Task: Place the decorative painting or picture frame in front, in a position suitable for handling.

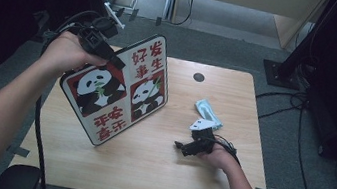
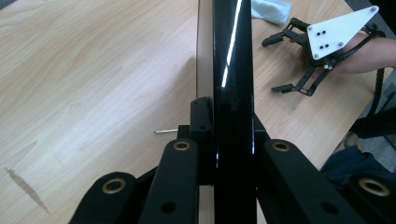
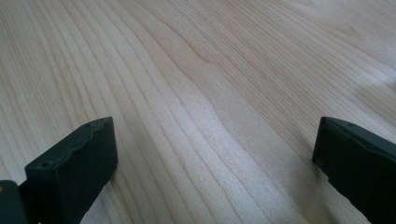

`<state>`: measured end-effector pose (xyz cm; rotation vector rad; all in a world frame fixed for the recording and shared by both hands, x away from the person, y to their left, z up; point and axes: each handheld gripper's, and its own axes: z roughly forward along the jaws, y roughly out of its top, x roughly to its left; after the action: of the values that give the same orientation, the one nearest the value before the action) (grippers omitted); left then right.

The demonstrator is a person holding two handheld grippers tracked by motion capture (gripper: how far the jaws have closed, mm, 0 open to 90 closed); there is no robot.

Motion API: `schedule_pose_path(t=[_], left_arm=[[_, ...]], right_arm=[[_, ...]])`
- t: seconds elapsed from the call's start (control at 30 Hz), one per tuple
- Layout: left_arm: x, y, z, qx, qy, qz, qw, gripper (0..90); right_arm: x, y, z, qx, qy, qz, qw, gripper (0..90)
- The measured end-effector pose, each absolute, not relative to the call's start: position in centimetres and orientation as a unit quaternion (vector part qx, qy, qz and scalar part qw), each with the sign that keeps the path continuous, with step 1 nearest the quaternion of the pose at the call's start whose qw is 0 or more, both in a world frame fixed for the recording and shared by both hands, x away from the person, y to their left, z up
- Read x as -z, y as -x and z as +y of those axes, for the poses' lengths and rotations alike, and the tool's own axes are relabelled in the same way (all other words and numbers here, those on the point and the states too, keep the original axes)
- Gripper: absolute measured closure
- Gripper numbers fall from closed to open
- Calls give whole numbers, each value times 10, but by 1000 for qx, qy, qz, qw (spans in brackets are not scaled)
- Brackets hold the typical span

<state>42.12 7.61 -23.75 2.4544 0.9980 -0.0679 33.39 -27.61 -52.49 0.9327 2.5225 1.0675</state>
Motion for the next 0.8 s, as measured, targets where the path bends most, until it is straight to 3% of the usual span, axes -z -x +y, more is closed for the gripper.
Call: schedule_pose_path(t=[0.8], left_arm=[[244,-431,63,52,-890,381,245,810]], right_arm=[[525,-334,-276,-366,-320,865,124,0]])
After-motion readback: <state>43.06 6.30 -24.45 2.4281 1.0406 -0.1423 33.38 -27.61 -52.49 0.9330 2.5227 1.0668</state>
